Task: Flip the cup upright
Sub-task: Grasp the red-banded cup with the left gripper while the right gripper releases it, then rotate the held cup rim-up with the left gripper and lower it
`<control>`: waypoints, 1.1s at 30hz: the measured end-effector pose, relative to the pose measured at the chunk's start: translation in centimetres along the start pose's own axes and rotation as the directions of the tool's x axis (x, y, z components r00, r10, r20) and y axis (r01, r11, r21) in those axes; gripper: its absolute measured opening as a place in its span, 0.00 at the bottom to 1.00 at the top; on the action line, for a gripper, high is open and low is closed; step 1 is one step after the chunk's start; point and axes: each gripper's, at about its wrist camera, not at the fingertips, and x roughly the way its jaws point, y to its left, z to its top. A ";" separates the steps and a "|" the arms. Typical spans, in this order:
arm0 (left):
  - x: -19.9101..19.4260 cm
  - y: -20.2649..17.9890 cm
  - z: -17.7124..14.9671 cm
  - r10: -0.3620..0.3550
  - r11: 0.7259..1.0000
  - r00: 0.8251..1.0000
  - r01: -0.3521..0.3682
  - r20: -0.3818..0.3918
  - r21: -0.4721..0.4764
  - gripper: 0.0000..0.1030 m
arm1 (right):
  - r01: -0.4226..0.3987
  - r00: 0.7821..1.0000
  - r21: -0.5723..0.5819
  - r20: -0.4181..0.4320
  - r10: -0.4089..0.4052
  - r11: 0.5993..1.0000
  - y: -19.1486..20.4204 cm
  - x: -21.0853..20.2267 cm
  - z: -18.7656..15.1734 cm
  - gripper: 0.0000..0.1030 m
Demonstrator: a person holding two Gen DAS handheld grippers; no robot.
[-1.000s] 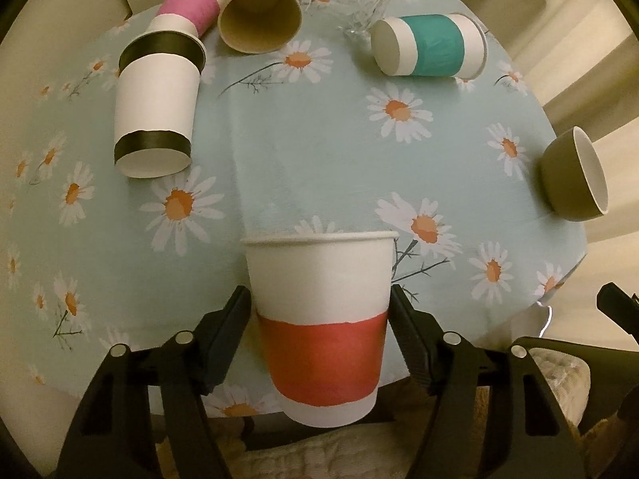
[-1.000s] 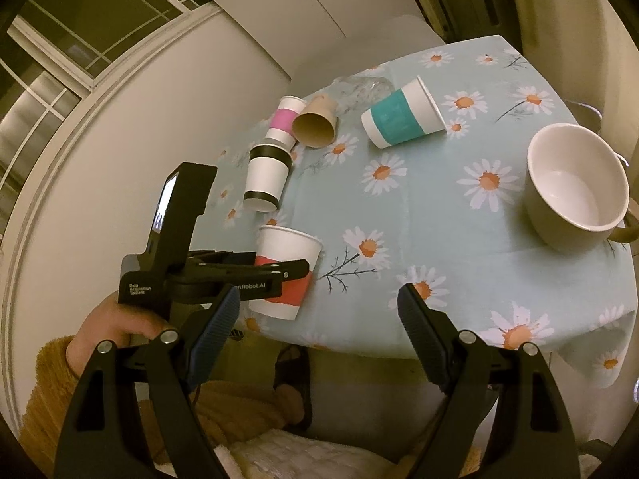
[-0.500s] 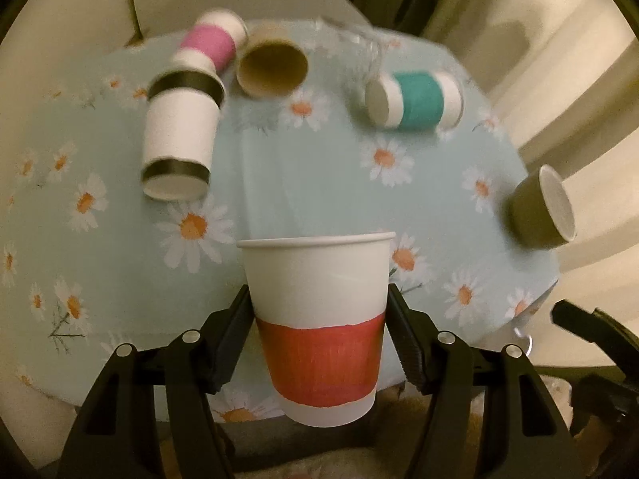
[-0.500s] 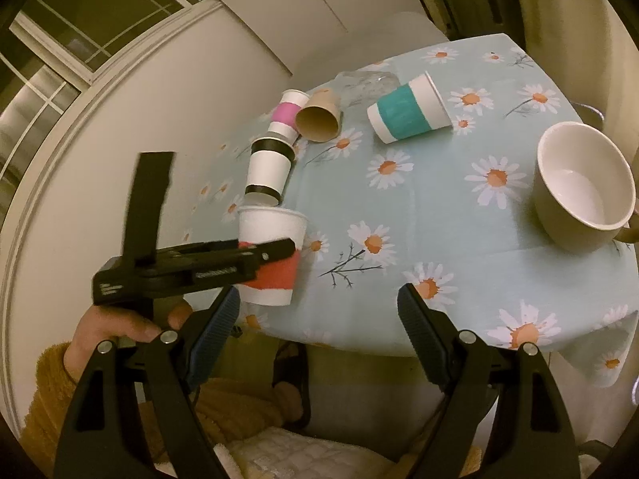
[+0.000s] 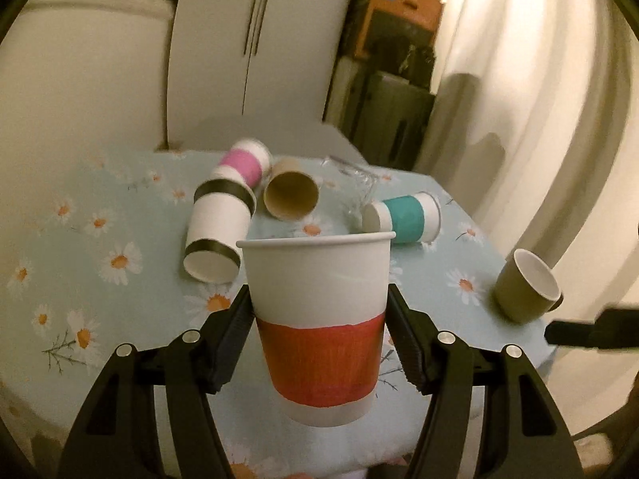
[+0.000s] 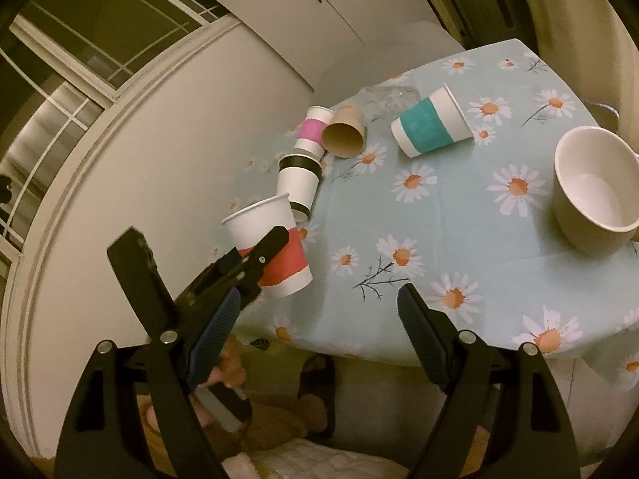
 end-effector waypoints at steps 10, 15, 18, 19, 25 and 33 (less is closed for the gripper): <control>-0.4 -1.4 -3.7 0.044 0.996 0.967 -0.063 0.249 0.070 0.61 | 0.028 0.999 -0.021 -0.014 -0.028 0.999 0.6 1.2 -0.2 0.78; -0.4 -1.6 -5.1 0.094 0.991 0.934 -0.121 0.344 0.059 0.62 | 0.051 0.998 -0.031 -0.023 -0.052 0.998 0.6 1.7 -0.2 0.78; -0.4 -1.9 -5.8 0.114 0.988 0.915 -0.147 0.387 0.056 0.62 | 0.061 0.998 -0.032 -0.027 -0.062 0.998 0.6 2.0 -0.2 0.78; -0.3 -2.0 -6.0 0.128 0.985 0.906 -0.163 0.405 0.055 0.62 | 0.063 0.998 -0.033 -0.030 -0.064 0.997 0.6 2.1 -0.3 0.78; -0.3 -2.9 -6.7 0.163 0.973 0.866 -0.222 0.473 0.071 0.62 | 0.076 0.996 -0.036 -0.041 -0.078 0.996 0.4 2.5 -0.2 0.78; 0.2 -3.4 -7.7 0.189 0.962 0.843 -0.263 0.504 0.079 0.62 | 0.090 0.995 -0.033 -0.044 -0.091 0.995 0.0 2.7 -0.1 0.78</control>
